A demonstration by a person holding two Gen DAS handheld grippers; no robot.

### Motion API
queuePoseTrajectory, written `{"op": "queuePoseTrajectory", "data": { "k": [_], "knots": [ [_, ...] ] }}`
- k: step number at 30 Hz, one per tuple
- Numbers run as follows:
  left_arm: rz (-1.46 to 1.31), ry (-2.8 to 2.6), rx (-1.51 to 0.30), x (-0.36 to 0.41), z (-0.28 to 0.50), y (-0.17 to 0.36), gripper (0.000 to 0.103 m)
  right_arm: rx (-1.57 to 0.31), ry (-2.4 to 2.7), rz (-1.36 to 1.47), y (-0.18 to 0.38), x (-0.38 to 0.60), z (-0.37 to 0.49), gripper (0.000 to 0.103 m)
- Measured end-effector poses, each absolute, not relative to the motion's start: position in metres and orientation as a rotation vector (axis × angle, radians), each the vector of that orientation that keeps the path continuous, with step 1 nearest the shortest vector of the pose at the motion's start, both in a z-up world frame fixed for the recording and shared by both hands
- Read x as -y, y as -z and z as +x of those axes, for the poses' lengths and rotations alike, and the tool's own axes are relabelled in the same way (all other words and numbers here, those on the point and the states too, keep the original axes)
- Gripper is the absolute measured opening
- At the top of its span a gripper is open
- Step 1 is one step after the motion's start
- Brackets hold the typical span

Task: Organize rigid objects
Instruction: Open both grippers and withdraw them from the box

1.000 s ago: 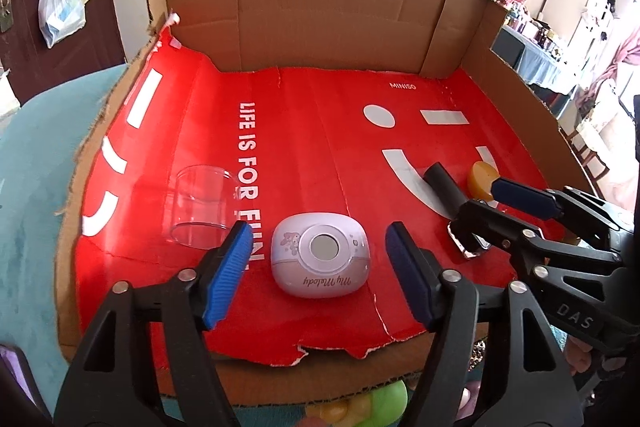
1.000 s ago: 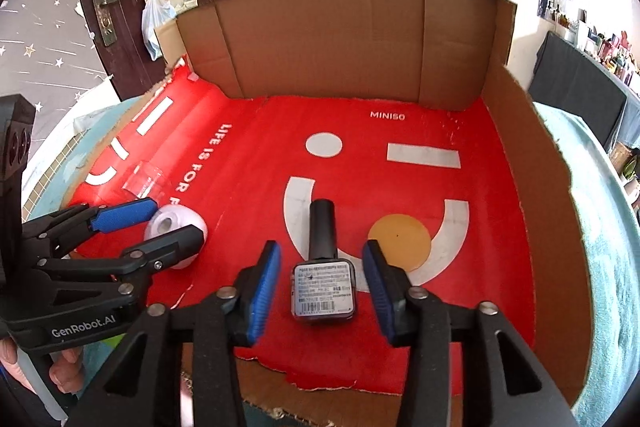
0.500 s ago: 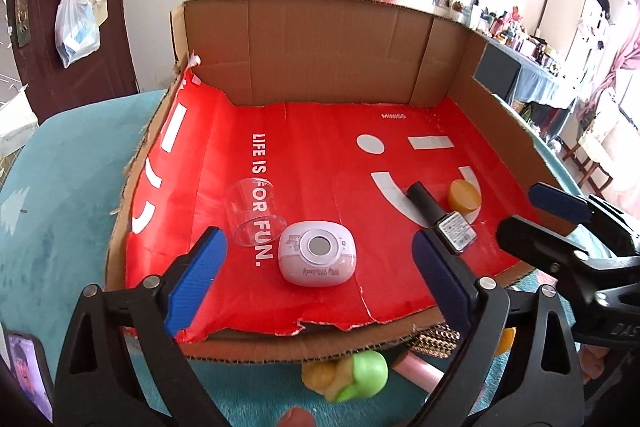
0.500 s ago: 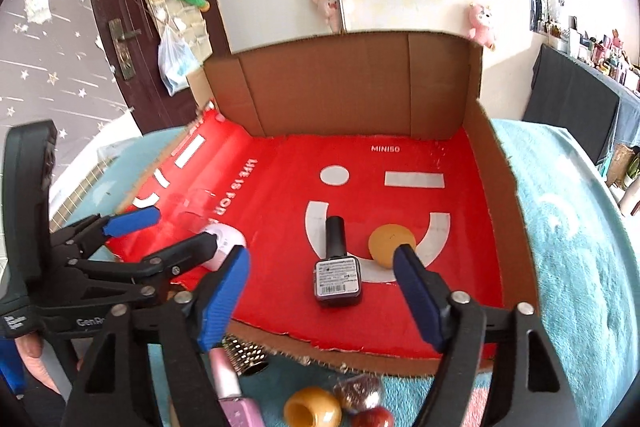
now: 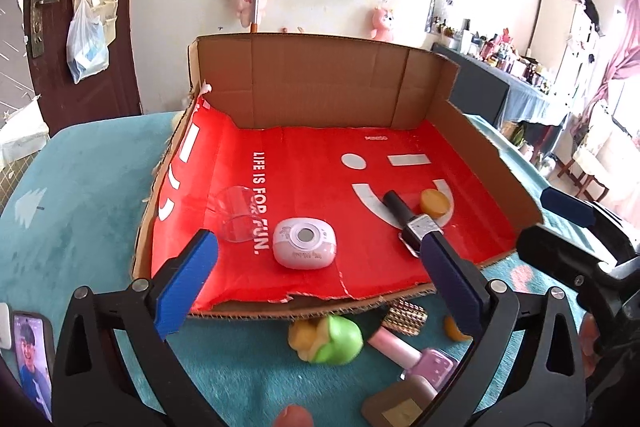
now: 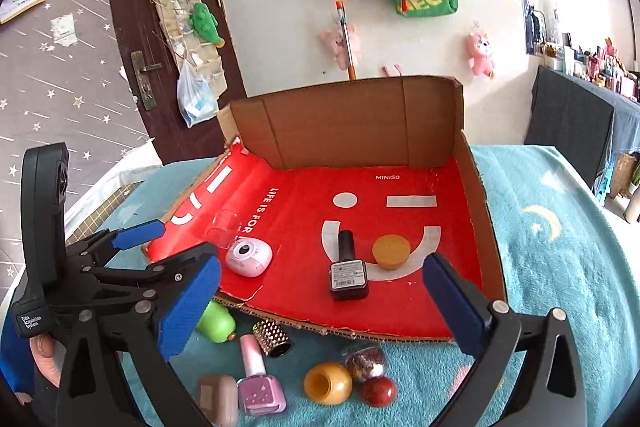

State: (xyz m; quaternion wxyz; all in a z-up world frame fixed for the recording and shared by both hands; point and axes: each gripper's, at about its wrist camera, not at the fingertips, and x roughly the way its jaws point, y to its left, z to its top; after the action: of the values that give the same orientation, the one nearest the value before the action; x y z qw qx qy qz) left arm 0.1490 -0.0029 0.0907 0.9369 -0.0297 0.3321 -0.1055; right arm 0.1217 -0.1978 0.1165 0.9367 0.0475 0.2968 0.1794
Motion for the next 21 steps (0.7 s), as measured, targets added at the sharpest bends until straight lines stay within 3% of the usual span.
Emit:
{"op": "queuePoseTrajectory", "data": {
  "k": [21],
  "knots": [
    [-0.084, 0.215, -0.658, 0.002, 0.086, -0.080, 0.103, -0.529, -0.330, -0.013, -0.106, 0.195, 0.049, 0.103]
  ]
}}
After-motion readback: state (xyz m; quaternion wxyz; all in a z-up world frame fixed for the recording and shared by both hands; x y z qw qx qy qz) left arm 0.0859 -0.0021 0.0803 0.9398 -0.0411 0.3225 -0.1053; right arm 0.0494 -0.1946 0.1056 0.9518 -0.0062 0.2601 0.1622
